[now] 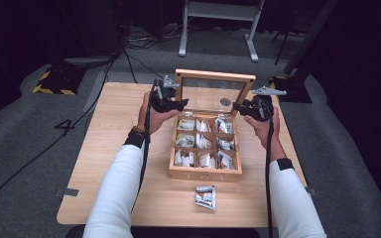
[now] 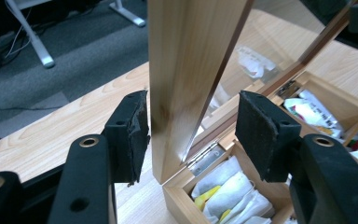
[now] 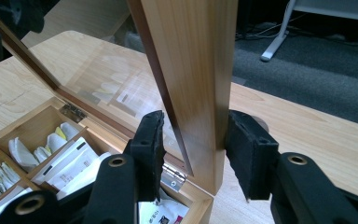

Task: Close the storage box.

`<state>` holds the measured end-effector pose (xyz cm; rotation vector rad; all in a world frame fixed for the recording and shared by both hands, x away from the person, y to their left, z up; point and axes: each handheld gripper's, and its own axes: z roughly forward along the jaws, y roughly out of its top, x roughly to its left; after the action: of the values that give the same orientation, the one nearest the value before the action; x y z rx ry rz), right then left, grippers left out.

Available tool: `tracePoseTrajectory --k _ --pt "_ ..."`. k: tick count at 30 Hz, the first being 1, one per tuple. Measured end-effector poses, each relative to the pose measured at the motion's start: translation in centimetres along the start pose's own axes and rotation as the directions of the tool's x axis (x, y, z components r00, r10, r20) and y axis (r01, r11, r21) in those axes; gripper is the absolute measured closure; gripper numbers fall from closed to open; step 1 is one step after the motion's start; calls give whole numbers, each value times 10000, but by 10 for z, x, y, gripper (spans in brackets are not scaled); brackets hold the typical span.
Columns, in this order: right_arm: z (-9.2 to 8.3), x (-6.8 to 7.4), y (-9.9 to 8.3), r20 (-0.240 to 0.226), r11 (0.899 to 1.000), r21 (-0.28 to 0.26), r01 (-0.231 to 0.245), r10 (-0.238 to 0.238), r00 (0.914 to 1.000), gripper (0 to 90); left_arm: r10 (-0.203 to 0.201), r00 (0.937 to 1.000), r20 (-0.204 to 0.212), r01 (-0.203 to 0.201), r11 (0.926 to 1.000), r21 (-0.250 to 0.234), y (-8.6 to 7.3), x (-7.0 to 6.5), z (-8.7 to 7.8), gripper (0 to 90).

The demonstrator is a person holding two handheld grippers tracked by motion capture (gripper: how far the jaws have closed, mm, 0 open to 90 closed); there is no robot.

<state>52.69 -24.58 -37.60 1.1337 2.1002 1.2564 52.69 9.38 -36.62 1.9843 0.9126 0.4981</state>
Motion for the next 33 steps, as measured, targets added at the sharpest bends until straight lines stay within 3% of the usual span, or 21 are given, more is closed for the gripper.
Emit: tracePoseTrajectory --k 19,33 --pt "-14 8 -4 -111 9998 -54 172 -172 9998 551 421 9990 167 -420 9991 -70 -6 -10 -15 455" --pt "-22 11 -7 -186 9990 -195 398 -402 9990 565 593 9981 147 -585 9970 -500 -8 -15 -27 514"
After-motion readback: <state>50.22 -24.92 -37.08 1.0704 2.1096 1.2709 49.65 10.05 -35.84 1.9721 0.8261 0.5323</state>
